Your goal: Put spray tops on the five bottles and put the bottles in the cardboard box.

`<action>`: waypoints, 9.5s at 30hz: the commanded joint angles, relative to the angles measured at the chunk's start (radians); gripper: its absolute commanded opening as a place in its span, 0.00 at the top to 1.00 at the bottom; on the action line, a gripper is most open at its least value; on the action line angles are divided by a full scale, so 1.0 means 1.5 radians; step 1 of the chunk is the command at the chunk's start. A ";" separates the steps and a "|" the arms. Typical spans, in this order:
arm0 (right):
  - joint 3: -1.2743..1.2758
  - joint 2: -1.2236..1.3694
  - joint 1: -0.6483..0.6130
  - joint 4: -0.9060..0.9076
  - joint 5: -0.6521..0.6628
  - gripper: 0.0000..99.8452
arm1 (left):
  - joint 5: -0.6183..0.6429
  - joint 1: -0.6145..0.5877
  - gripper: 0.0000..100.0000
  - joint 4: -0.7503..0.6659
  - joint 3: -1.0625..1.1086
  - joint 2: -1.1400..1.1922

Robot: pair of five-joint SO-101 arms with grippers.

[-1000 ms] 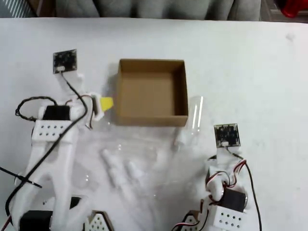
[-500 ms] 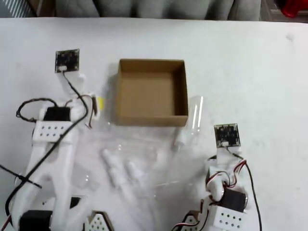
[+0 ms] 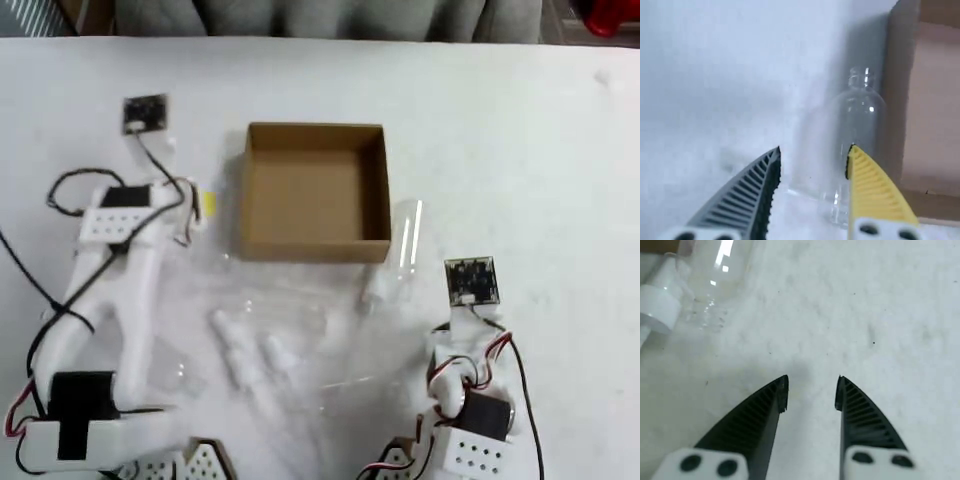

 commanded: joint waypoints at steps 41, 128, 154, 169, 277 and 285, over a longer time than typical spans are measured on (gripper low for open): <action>-0.017 -0.001 -0.007 -0.010 0.008 0.86 | 0.004 0.043 0.77 0.123 -0.342 0.356; -0.214 0.004 -0.312 -0.106 0.007 0.86 | -0.071 -0.367 0.98 0.564 -0.754 0.077; -0.471 0.488 -0.817 -0.093 -0.019 0.86 | -0.177 -0.497 0.98 0.567 -0.717 0.024; -0.523 0.739 -0.884 -0.137 -0.157 0.87 | -0.050 -0.332 0.98 0.275 -0.111 -0.354; -0.642 0.882 -0.755 -0.075 -0.189 0.98 | -0.015 -0.144 0.98 0.169 0.029 -0.440; -0.646 0.666 -0.460 -0.064 -0.177 0.98 | -0.015 0.018 0.98 0.136 0.027 -0.440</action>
